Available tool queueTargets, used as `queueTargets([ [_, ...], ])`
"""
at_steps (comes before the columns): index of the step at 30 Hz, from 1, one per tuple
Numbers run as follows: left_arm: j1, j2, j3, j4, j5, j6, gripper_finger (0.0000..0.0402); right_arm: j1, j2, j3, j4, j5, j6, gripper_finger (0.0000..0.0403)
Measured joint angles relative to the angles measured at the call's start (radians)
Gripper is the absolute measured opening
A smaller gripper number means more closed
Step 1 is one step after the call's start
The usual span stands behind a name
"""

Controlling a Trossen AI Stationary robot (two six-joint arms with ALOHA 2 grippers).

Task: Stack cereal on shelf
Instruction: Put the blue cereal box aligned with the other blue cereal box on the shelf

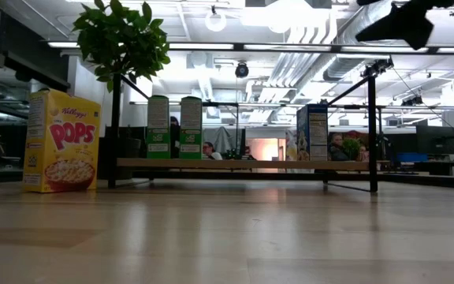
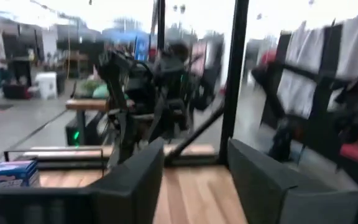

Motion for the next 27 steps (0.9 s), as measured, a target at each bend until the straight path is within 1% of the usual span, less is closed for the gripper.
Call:
queueTargets([
  [3, -0.024, 0.072, 0.157, -0.224, -0.057, 0.001, 0.0213, -0.011, 0.000, -0.026, 0.071, 0.002, -0.069, 0.0278],
  [5, -0.033, 0.122, 0.262, -0.396, -0.078, -0.025, 0.0241, -0.018, 0.000, -0.027, 0.073, 0.023, -0.084, 0.0278],
  [7, -0.037, 0.173, 0.370, -0.584, -0.082, -0.104, 0.0265, -0.022, 0.001, -0.027, 0.075, 0.049, -0.102, 0.0278],
  [9, -0.044, 0.227, 0.490, -0.768, -0.084, -0.215, 0.0282, -0.025, 0.001, -0.027, 0.078, 0.071, -0.121, 0.0278],
  [13, -0.068, 0.353, 0.729, -1.152, -0.103, -0.567, 0.0295, -0.039, 0.001, -0.027, 0.077, 0.104, -0.145, 0.0278],
  [15, -0.090, 0.423, 0.826, -1.344, -0.104, -0.774, 0.0295, -0.049, 0.001, -0.027, 0.077, 0.128, -0.145, 0.0278],
  [17, -0.128, 0.490, 0.896, -1.494, -0.097, -0.982, 0.0294, -0.064, 0.001, -0.027, 0.078, 0.134, -0.145, 0.0278],
  [19, -0.183, 0.551, 0.929, -1.630, -0.074, -1.179, 0.0294, -0.075, 0.001, -0.027, 0.077, 0.128, -0.142, 0.0278],
  [21, -0.240, 0.611, 0.935, -1.720, -0.037, -1.368, 0.0294, -0.085, 0.002, -0.027, 0.078, 0.113, -0.142, 0.0278],
  [24, -0.328, 0.702, 0.934, -1.826, 0.026, -1.606, 0.0294, -0.090, 0.007, -0.028, 0.076, 0.108, -0.143, 0.0278],
  [27, -0.403, 0.770, 0.934, -1.880, 0.072, -1.815, 0.0294, -0.090, 0.015, -0.028, 0.073, 0.107, -0.145, 0.0277],
])
